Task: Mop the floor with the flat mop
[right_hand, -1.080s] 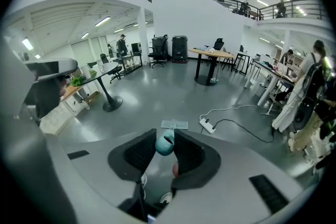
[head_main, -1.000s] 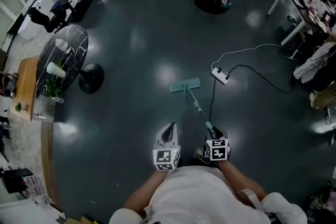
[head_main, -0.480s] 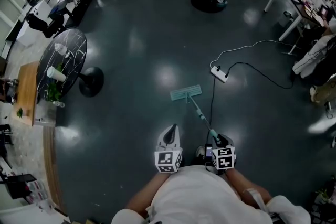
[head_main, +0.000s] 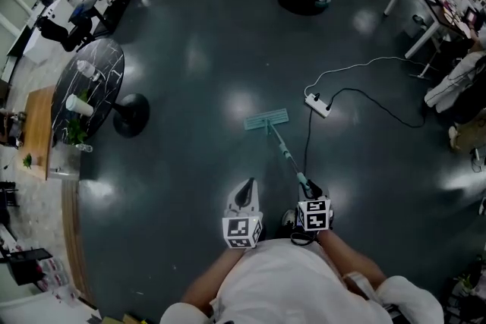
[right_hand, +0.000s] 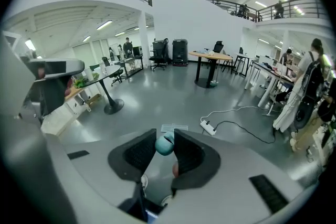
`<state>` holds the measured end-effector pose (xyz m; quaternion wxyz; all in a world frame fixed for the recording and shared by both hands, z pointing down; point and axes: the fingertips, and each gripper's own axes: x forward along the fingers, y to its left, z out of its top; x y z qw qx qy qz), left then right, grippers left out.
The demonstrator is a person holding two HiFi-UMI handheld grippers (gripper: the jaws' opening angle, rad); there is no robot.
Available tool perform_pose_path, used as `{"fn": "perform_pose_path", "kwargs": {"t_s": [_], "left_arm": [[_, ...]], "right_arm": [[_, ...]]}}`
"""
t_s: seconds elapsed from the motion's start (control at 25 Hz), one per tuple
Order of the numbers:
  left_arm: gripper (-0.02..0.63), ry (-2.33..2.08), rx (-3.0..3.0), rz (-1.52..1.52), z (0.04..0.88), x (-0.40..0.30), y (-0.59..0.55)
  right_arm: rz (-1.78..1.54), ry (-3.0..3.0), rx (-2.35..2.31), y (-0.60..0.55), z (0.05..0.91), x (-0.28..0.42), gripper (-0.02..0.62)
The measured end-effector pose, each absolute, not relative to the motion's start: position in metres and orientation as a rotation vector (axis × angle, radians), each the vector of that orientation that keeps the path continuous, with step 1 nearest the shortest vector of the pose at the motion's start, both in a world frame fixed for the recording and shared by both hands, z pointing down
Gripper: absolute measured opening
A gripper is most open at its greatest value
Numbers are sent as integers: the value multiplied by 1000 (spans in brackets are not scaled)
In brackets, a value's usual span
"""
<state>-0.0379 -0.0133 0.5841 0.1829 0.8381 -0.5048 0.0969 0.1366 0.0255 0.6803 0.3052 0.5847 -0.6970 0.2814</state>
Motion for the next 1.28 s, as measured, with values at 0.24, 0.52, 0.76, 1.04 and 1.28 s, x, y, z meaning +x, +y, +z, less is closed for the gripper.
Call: {"fn": "perform_pose_path", "kwargs": {"t_s": [0.24, 0.52, 0.76, 1.04, 1.28], "left_arm": [[5, -1455, 2345, 256, 584, -41, -26], [5, -1467, 2325, 267, 586, -46, -25], [5, -1469, 2295, 289, 592, -50, -13], [5, -1479, 2283, 305, 594, -60, -15], [5, -1500, 2267, 299, 596, -68, -16]], "right_arm": [[689, -1898, 1604, -55, 688, 127, 109], [670, -1875, 1595, -135, 717, 115, 109], [655, -1851, 1564, -172, 740, 101, 109], [673, -1834, 1573, -212, 757, 88, 109], [682, -1819, 1576, -232, 766, 97, 109]]}}
